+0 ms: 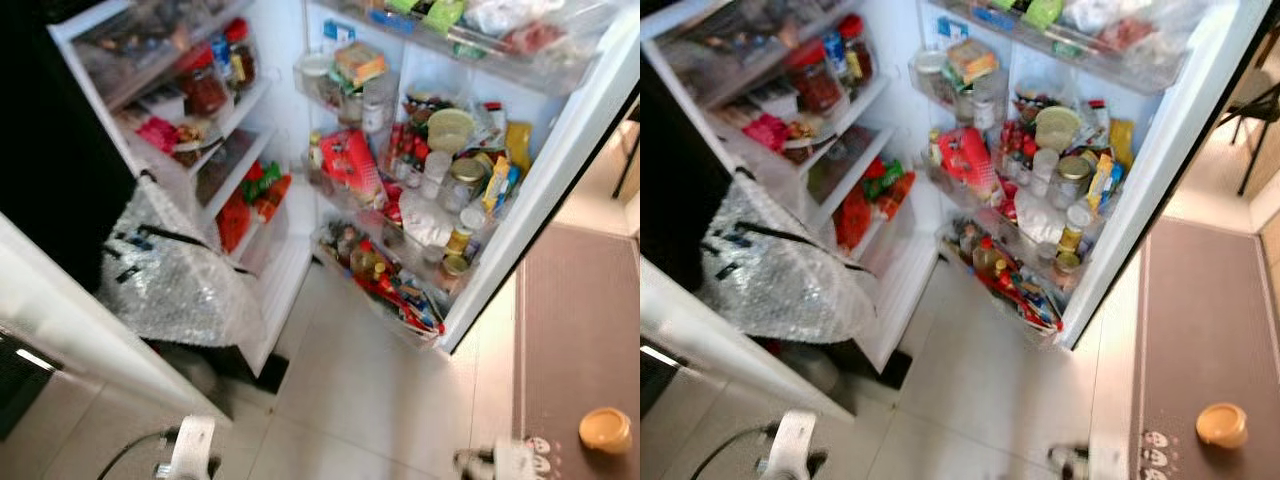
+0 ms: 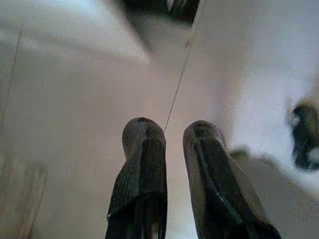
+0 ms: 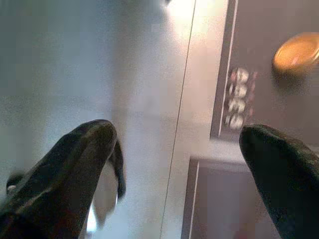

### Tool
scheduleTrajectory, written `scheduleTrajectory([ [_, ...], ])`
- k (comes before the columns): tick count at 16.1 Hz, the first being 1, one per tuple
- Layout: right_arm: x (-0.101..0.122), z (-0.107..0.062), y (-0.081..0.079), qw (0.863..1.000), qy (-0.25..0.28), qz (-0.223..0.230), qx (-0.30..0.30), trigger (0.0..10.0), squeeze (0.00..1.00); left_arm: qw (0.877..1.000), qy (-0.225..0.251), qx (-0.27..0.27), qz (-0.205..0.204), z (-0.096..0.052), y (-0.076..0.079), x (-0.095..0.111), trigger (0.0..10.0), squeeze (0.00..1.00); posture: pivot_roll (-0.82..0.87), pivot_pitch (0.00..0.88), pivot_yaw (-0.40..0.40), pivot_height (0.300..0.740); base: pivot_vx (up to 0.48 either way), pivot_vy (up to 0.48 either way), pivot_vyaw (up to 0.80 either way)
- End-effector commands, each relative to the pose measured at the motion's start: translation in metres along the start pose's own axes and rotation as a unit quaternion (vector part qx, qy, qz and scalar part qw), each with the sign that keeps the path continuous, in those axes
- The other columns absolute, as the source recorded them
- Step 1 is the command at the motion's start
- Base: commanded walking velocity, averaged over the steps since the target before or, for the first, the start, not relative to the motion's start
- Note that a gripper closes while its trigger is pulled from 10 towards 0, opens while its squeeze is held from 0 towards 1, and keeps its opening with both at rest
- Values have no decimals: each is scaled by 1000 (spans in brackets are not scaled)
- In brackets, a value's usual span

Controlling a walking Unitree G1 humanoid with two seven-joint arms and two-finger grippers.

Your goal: Restocking fridge

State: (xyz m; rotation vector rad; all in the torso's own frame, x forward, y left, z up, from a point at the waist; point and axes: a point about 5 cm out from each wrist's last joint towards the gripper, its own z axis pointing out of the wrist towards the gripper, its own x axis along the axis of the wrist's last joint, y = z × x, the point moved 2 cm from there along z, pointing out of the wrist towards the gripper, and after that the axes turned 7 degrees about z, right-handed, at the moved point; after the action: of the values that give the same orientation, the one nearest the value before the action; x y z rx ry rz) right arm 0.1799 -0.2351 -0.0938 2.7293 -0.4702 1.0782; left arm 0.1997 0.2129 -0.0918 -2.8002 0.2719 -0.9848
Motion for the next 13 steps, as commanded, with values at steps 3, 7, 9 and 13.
scheduleTrajectory([
  [3, 38, 2, 34, 992, 90, 17, -84, 10000, 0, 1000, -23, 0, 8, -3, -3, -13, 10000, 0, -59, 142, 79, 740, 0, 0, 0],
  [7, 88, -13, 81, 938, 220, 62, -261, 10000, 0, 1000, -22, 2, 11, -2, -4, -12, 10000, 0, -60, 139, 80, 740, 0, 0, 0],
  [9, 104, -18, 84, 915, 260, 105, -289, 10000, 0, 1000, -20, 1, 12, -2, -3, -10, 10000, 0, -63, 139, 83, 740, 0, 0, 0],
  [13, 147, -19, 67, 904, 321, 115, -257, 10000, 0, 1000, -22, 2, 13, -2, -3, -12, 10000, 0, -56, 134, 82, 740, 0, 0, 0],
])
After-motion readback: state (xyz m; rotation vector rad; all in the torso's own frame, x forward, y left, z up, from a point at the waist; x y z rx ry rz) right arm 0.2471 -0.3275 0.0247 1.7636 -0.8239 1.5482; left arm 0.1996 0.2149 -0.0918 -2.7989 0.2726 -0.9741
